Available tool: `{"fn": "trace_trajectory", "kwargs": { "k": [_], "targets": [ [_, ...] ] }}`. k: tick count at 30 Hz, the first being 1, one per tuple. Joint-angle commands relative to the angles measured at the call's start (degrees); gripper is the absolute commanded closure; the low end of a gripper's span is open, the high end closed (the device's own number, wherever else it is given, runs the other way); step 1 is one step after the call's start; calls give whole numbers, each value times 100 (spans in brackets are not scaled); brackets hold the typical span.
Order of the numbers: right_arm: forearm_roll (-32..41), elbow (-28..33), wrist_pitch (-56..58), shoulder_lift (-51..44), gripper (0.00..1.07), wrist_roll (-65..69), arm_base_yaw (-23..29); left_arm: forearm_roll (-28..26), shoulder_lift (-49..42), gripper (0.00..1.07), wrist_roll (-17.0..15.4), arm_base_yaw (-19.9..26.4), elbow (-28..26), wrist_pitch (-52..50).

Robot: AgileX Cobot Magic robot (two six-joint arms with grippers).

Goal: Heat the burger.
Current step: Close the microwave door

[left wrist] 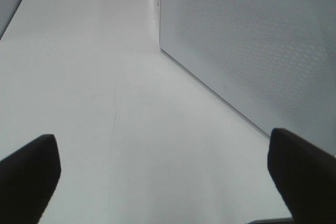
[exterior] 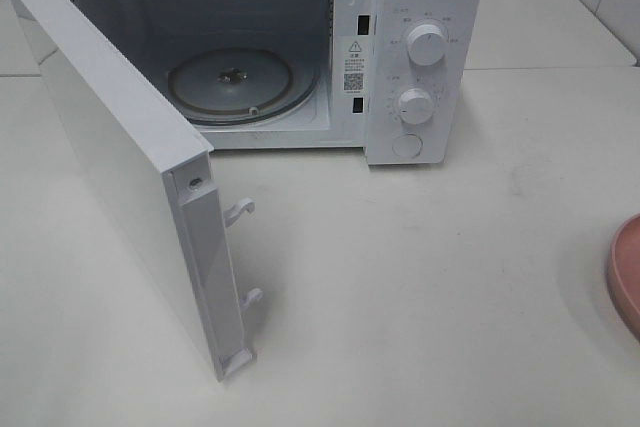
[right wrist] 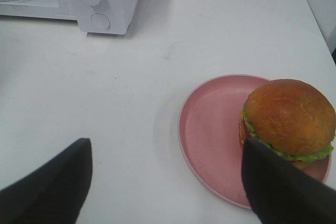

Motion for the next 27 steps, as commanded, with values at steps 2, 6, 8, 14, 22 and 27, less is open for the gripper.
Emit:
{"fn": "trace_trajectory", "kwargs": {
  "k": [2,6,8,14,22,27],
  "targets": [
    [17,11,-23,-149,32,-46,-46,-69,97,7,-46,6,-80,-218],
    [17,11,-23,-149,32,-46,-46,-92,464,8,-46,6,-218,-556],
    [17,11,-23,-149,32,-46,-46,-120,659,10,-46,6,-218,-728],
    [17,11,-23,-149,32,-46,-46,-115,1226,28,-46,6,-218,-1134],
    [17,11,-23,-149,32,-46,-46,-309,2298,97,-46,6,-218,-1507],
    [17,11,-23,-149,32,-46,-46,-309,2641,107,23,6,-149,-1971]
  ]
}}
